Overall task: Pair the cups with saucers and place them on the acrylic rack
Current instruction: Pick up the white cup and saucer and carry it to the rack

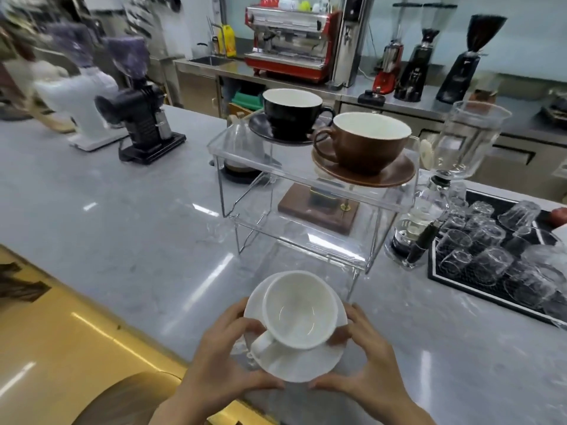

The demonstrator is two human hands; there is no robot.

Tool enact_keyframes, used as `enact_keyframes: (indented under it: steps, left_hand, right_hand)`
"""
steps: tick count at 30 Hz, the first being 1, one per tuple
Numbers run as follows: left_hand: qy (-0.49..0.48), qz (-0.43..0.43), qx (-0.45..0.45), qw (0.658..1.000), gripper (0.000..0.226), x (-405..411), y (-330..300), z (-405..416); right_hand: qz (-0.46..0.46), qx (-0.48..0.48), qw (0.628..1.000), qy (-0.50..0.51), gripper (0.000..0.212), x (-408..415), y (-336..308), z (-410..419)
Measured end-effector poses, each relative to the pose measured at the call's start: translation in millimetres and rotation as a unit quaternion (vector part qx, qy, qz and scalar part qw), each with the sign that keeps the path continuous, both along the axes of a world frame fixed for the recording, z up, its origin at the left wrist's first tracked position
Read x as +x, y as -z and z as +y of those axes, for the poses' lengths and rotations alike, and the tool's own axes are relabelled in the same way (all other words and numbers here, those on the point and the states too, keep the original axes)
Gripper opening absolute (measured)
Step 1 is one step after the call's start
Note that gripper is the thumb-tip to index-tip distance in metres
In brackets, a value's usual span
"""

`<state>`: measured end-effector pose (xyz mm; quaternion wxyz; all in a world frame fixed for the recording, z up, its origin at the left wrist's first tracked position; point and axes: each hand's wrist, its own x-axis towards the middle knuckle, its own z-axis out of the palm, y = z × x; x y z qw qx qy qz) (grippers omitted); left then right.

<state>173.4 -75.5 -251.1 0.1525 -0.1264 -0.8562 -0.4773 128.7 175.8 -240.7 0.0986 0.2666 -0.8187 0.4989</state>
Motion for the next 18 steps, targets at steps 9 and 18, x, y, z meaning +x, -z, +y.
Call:
enact_keyframes:
  steps: [9, 18]
  left_hand:
    - [0.016, 0.013, -0.008, 1.000, 0.067, -41, -40, -51]
    - [0.034, -0.008, 0.005, 0.999, 0.065, -93, -60, -72]
  right_hand:
    - [-0.004, -0.021, 1.000, 0.022, 0.059, -29, -26, -49]
    - [-0.031, -0.024, 0.997, 0.068, 0.058, -63, -45, -67]
